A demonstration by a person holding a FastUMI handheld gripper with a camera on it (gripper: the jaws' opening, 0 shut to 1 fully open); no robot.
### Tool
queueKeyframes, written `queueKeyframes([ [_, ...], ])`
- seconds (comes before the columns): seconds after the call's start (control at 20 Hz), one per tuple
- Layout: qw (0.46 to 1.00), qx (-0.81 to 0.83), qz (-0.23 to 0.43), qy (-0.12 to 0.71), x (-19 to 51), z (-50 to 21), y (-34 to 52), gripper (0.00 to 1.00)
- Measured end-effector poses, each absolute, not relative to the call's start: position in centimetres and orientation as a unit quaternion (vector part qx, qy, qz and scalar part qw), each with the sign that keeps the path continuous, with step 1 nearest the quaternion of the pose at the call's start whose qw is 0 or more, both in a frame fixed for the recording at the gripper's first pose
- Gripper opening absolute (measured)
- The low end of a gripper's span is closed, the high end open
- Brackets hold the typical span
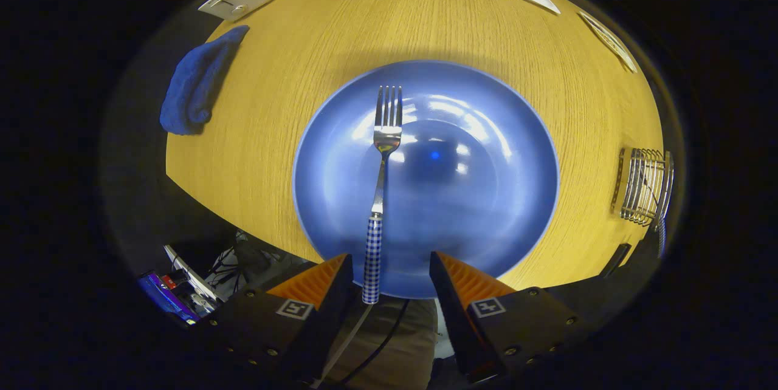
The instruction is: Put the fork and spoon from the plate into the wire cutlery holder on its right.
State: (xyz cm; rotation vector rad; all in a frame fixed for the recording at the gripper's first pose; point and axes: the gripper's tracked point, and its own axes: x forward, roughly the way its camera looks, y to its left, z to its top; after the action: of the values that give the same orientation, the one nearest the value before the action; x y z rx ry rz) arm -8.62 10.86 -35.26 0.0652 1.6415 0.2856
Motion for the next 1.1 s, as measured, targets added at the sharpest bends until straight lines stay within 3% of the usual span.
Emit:
queueKeyframes([
  [0.05,0.671,0.027,0.127,0.73,-8.5,-35.8,10.9,0.73],
  [0.1,0.667,0.022,0.126,0.734,-8.6,-36.2,10.9,0.6],
  [0.2,0.654,0.013,0.132,0.745,-9.2,-36.6,11.4,0.51],
  [0.3,0.651,-0.012,0.139,0.746,-9.5,-37.2,11.0,0.5],
  [0.4,0.663,-0.038,0.129,0.737,-8.6,-37.4,10.1,0.05],
  [0.7,0.64,-0.045,0.166,0.749,-8.8,-35.5,9.6,0.02],
  [1.1,0.645,-0.073,0.164,0.742,-9.0,-30.1,4.2,0.02],
])
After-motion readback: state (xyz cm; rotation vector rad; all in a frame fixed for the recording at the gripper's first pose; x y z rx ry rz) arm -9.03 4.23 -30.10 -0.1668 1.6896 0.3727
